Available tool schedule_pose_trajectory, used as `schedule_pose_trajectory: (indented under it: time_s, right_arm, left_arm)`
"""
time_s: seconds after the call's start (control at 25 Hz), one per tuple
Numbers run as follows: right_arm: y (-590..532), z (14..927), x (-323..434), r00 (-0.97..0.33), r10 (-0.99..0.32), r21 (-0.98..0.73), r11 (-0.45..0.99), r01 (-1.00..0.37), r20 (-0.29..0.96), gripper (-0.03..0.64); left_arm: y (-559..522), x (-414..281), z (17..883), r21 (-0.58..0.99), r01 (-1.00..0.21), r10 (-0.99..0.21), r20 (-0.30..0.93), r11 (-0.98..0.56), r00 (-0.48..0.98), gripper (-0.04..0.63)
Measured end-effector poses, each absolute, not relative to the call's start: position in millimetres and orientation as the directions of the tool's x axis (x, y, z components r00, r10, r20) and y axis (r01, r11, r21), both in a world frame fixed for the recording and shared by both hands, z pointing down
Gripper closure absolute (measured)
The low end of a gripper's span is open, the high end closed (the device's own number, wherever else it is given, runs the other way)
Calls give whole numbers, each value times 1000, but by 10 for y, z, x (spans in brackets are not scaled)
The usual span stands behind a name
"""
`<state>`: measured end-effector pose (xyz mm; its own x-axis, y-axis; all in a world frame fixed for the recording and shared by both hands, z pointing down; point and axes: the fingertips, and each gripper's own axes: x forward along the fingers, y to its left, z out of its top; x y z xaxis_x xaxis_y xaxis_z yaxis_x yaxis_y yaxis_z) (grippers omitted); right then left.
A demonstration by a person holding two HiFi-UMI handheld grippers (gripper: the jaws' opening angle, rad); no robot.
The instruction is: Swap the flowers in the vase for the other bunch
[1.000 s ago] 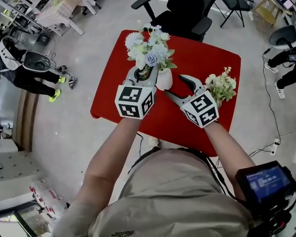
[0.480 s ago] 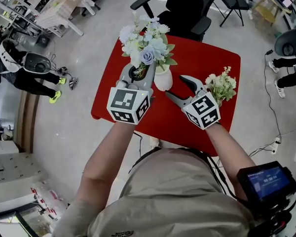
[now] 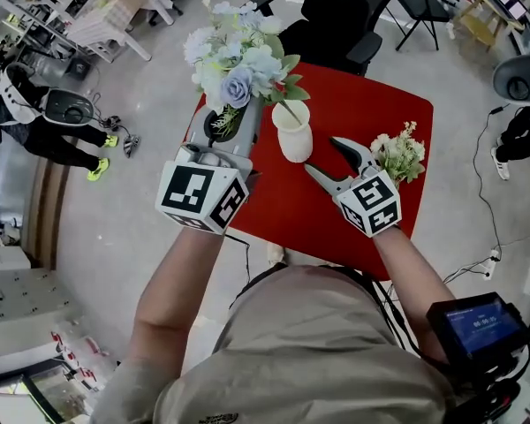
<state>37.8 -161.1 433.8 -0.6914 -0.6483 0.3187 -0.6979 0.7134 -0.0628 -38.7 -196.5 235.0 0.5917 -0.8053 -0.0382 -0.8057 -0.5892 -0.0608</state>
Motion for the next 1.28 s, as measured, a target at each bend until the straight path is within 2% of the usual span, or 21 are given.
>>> schedule_pose_trajectory:
  time_s: [0.32, 0.52, 0.84, 0.96, 1.08, 1.28]
  right_arm:
    - [-1499, 4279, 440, -681, -664, -52, 703, -709, 310, 330]
    - [-1426, 4243, 424, -670, -677, -47, 692, -721, 305, 342]
    - [-1340, 4201, 453, -650, -691, -31, 677, -735, 315, 410]
    - [-1324, 4208, 442, -640, -692, -29, 671, -741, 334, 499]
    - [-1305, 4184, 438, -632, -692, -31, 665, -746, 349, 570]
    - [-1177, 4167, 427, -618, -699, -27, 654, -756, 360, 598]
  left_arm:
    - [-1698, -805, 1743, -68, -824, -810, -156, -563, 566, 551]
    - [-1583, -1285, 1632, -96, -846, -835, -138, -524, 533, 551]
    - [-1566, -1948, 2116, -126, -870, -879, 26, -476, 477, 551]
    - [-1598, -2138, 2481, -132, -868, -877, 118, -478, 465, 551]
    - [-1649, -2286, 2871, -128, -862, -861, 226, -491, 457, 551]
    - [-1665, -2452, 3543, -95, -835, -782, 422, -542, 459, 551]
